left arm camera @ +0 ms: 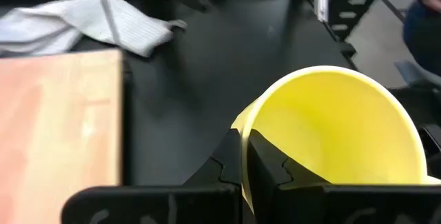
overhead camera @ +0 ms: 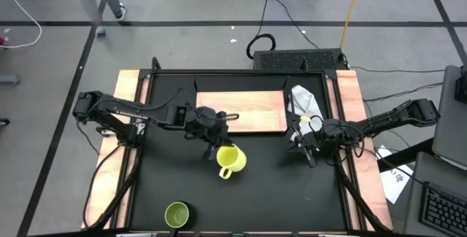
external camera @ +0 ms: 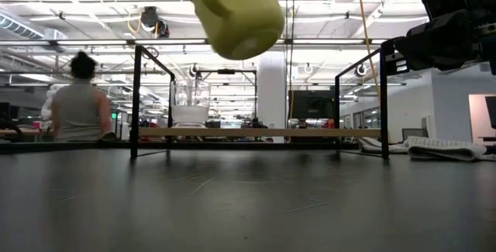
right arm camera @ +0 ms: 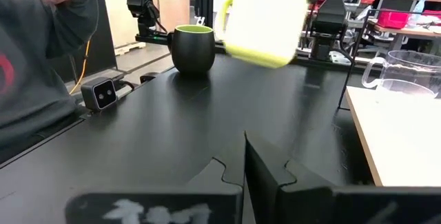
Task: Stack small to large cups/mugs on shelf
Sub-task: Put the yellow mug on the shelf
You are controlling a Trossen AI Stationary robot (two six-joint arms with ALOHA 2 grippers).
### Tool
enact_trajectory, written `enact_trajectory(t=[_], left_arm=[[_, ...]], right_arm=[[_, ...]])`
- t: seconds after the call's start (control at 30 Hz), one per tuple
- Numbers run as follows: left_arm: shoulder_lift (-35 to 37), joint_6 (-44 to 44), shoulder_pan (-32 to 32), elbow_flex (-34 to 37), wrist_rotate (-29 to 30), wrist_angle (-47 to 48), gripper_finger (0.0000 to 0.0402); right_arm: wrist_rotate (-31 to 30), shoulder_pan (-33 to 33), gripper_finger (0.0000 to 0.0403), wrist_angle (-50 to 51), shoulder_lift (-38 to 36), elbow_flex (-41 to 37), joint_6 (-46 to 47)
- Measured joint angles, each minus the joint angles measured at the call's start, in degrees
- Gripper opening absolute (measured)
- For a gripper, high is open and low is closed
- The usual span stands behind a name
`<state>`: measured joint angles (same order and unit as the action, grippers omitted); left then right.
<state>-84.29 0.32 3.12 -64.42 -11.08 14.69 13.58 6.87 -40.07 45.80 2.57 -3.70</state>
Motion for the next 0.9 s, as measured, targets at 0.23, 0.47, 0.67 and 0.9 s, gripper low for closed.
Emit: enact_trajectory(t=[0.23, 0.47, 0.67, 0.9], left_arm=[[-2.34, 1.64, -3.79, -6.96, 0.21, 8.47, 0.0003], [-9.42, 4.80, -7.41, -17.31, 0.50, 18.88, 0.0003], [-16.14, 7.40, -10.48, -26.02, -2.89, 26.23, 0.0003], [-22.76, 9.03, -13.37, -32.67, -4.08, 29.68, 0.0003]], right_arm=[[0.00, 0.00, 0.0000, -0.13, 0.00, 0.00, -0.17], [0.00, 0.00, 0.0000, -0.25, 0.09, 0.00, -0.20], [0.00, -0.02, 0.0000, -0.51, 0.29, 0.00, -0.22], [-0.02, -0.02, 0.0000, -0.43, 0.38, 0.00, -0.22]])
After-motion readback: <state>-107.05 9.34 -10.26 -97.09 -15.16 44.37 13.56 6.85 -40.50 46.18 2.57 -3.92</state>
